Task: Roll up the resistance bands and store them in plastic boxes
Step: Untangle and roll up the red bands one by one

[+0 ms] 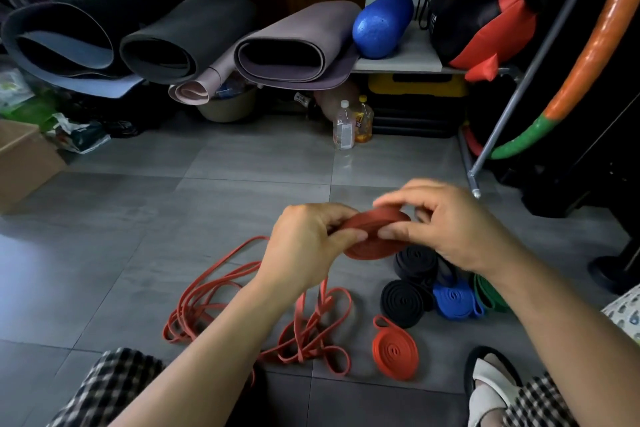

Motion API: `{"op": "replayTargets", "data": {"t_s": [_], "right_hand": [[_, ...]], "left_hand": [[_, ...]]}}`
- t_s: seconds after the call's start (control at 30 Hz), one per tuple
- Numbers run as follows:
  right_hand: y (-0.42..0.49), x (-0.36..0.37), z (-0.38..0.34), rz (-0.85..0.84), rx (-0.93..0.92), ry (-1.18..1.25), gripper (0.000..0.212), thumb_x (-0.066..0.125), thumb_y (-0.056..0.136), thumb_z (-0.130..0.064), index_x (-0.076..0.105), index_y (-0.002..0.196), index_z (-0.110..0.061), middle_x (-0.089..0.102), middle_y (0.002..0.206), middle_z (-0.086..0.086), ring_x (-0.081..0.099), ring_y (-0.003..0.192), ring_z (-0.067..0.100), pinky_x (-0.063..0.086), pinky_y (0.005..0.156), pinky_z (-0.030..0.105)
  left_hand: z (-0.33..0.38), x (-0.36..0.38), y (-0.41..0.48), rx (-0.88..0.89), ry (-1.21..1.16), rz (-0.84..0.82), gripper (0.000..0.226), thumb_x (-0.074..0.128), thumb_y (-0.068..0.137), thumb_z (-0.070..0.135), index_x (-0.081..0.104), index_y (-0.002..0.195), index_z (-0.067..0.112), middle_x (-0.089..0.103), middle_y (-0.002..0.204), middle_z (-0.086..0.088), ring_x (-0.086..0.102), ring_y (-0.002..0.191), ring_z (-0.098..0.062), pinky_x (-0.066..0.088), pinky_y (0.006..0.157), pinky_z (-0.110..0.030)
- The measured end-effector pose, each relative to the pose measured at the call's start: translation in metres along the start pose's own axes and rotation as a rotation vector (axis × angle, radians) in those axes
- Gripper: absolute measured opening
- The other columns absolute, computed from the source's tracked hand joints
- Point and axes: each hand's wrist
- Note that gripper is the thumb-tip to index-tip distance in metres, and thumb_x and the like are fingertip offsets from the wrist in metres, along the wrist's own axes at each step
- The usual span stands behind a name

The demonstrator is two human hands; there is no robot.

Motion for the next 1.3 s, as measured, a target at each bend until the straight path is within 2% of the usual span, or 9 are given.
{"op": "replayTargets", "data": {"t_s": [0.2,0.43,0.53,0.63,0.73,0.9,1.03,1.13,1.3], "right_hand": [[0.001,0.005,0.004,-0.058,0.062,-0.09,0.017,0.079,0.067,-0.028,0.074,0.083,-0.027,0.06,0.069,-0.012,0.055,0.068,0.005,0.043,0.068,0.03],[-0.004,0.005,0.003,0.08,0.076,0.255,0.024,0.07,0.055,-0.05,0.073,0.074,-0.036,0.071,0.076,-0.001,0.065,0.074,0.03,0.053,0.072,0.043],[-0.004,0.007,0.005,0.135,0.117,0.396,0.018,0.072,0.056,-0.041,0.073,0.073,-0.034,0.072,0.07,-0.005,0.067,0.063,0.015,0.053,0.065,0.028],[-0.005,0.003,0.0,0.187,0.115,0.414,0.014,0.071,0.068,-0.019,0.07,0.081,-0.02,0.061,0.049,-0.019,0.054,0.044,-0.004,0.038,0.05,0.004],[-0.004,-0.002,-0.009,0.22,0.086,0.348,0.015,0.069,0.069,-0.017,0.067,0.083,-0.019,0.054,0.042,-0.021,0.051,0.042,-0.003,0.036,0.047,0.005],[-0.001,-0.006,-0.014,0.33,0.078,0.421,0.016,0.067,0.063,-0.03,0.069,0.078,-0.028,0.054,0.041,-0.013,0.042,0.037,0.002,0.033,0.045,0.007],[0.0,-0.006,-0.01,0.381,0.111,0.501,0.011,0.07,0.06,-0.036,0.074,0.07,-0.037,0.05,0.054,0.011,0.032,0.04,0.006,0.029,0.04,0.015],[0.0,-0.013,-0.011,0.412,0.103,0.576,0.013,0.069,0.059,-0.036,0.075,0.071,-0.035,0.053,0.048,-0.004,0.035,0.041,0.006,0.03,0.04,0.016],[-0.003,-0.019,-0.009,0.423,0.112,0.667,0.02,0.07,0.055,-0.041,0.075,0.072,-0.032,0.057,0.051,-0.004,0.037,0.041,0.006,0.032,0.04,0.015]], "left_hand": [[-0.004,0.005,-0.001,-0.064,-0.102,-0.06,0.011,0.074,0.075,0.01,0.075,0.084,0.017,0.073,0.077,0.0,0.069,0.077,-0.018,0.054,0.077,-0.041],[0.002,0.001,0.002,-0.159,-0.493,-0.054,0.02,0.07,0.073,-0.003,0.07,0.084,0.014,0.072,0.072,0.005,0.068,0.071,-0.008,0.055,0.073,-0.018],[0.001,0.001,0.002,-0.201,-0.57,-0.025,0.019,0.069,0.073,-0.004,0.069,0.082,0.012,0.072,0.069,0.005,0.068,0.068,-0.006,0.053,0.066,-0.014],[0.0,0.0,0.002,-0.242,-0.547,0.041,0.021,0.073,0.07,-0.001,0.069,0.09,0.005,0.072,0.07,0.002,0.066,0.065,-0.007,0.053,0.065,-0.015],[0.006,-0.006,0.001,-0.186,-0.442,0.043,0.027,0.075,0.071,0.005,0.069,0.097,0.005,0.07,0.077,-0.002,0.063,0.061,-0.001,0.05,0.065,-0.012],[0.015,-0.013,0.004,-0.119,-0.46,0.094,0.028,0.069,0.078,0.004,0.067,0.105,0.009,0.071,0.09,0.0,0.066,0.08,-0.005,0.051,0.076,-0.011],[0.02,-0.008,0.005,-0.095,-0.429,0.127,0.023,0.066,0.081,0.004,0.067,0.103,0.011,0.068,0.082,0.012,0.065,0.077,0.003,0.05,0.075,-0.008],[0.03,-0.012,0.006,-0.033,-0.529,0.113,0.02,0.063,0.082,0.002,0.067,0.097,0.015,0.07,0.075,0.015,0.065,0.073,0.004,0.05,0.071,-0.008],[0.037,-0.013,0.01,0.043,-0.605,0.027,0.021,0.059,0.084,0.004,0.067,0.098,0.017,0.072,0.08,0.013,0.067,0.081,-0.001,0.051,0.075,-0.013]]}}
Point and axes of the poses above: each hand's wrist, its own y-axis towards the middle knuckle, its own x-axis out of the palm, z = x × y
